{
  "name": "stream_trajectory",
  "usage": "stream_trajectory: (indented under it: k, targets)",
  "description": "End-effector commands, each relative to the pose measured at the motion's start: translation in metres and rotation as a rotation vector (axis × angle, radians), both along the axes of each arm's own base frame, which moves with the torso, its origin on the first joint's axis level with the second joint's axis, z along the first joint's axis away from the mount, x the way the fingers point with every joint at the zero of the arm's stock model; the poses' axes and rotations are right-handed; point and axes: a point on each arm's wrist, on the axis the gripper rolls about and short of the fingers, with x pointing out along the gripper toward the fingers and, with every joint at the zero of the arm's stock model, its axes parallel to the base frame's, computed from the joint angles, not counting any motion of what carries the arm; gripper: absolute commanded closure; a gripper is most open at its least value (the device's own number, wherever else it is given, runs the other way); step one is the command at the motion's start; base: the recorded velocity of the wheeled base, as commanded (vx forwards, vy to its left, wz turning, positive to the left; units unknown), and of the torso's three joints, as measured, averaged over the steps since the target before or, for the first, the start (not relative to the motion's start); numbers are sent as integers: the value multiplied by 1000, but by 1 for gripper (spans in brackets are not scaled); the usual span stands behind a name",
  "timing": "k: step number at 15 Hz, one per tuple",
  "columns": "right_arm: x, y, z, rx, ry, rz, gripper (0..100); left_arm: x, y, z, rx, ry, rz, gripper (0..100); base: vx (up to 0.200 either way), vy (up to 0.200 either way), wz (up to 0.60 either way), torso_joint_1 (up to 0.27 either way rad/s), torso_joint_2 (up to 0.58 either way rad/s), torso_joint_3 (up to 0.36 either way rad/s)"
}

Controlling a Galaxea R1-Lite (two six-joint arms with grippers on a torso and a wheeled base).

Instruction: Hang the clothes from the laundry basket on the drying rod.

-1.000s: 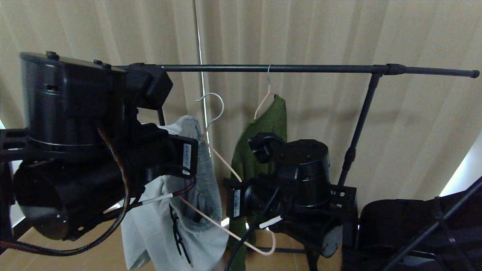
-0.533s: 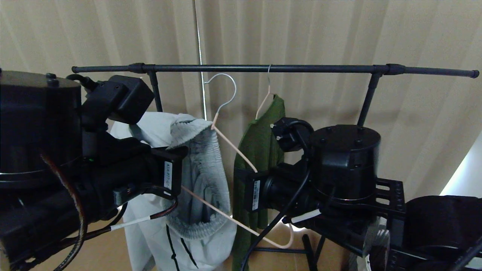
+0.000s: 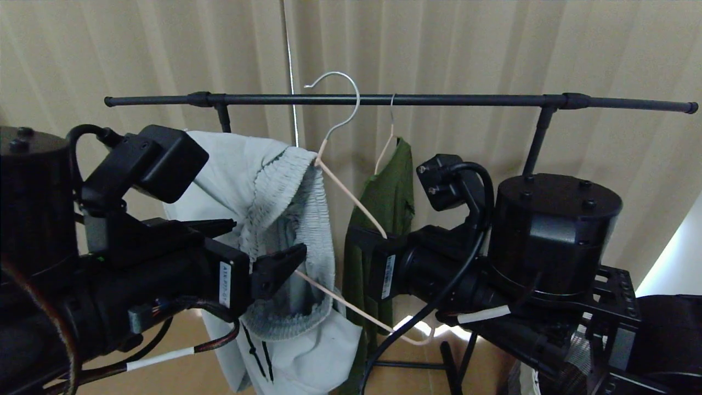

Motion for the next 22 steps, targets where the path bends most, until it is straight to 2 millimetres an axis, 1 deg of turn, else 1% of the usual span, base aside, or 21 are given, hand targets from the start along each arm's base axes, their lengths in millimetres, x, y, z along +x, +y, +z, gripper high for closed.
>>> stream_trajectory:
  k: [1, 2, 3, 5, 7, 9, 10, 13, 16, 18, 20, 22]
  targets:
    - [-2, -11, 1, -14, -11, -14, 100, -9, 9, 1, -9, -12, -3, 0, 0, 0, 0, 0, 0, 0]
    - [-3, -18, 2, -26, -23, -22, 100, -12, 14, 2, -10, -27, -1, 0, 0, 0, 0, 0, 0, 0]
    - [-5, -31, 1, -52, -30, -39, 100, -16, 22, 4, 6, -52, 3, 0, 0, 0, 0, 0, 0, 0]
    - [-5, -56, -7, -102, -27, -84, 100, -20, 36, 4, 31, -95, 23, 0, 0, 0, 0, 0, 0, 0]
    - [-9, -78, -15, -141, -19, -101, 100, -24, 43, 3, 50, -145, -3, 0, 0, 0, 0, 0, 0, 0]
    - [-16, -94, -15, -161, -34, -72, 100, -27, 50, -1, 113, -208, -41, 0, 0, 0, 0, 0, 0, 0]
    - [-18, -101, -15, -181, -44, -66, 100, -24, 52, -4, 149, -241, -61, 0, 0, 0, 0, 0, 0, 0]
    - [-17, -111, -22, -241, -62, -42, 100, -18, 58, -7, 244, -327, -116, 0, 0, 0, 0, 0, 0, 0]
    - [-17, -110, -21, -236, -68, -3, 100, -12, 54, -6, 298, -372, -195, 0, 0, 0, 0, 0, 0, 0]
    - [-16, -109, -20, -231, -71, 29, 100, 3, 44, -8, 385, -407, -222, 0, 0, 0, 0, 0, 0, 0]
    - [-17, -108, -20, -232, -74, 39, 100, 17, 34, -10, 416, -439, -255, 0, 0, 0, 0, 0, 0, 0]
    - [-17, -107, -22, -264, -92, 55, 100, 26, 27, -10, 445, -479, -314, 0, 0, 0, 0, 0, 0, 0]
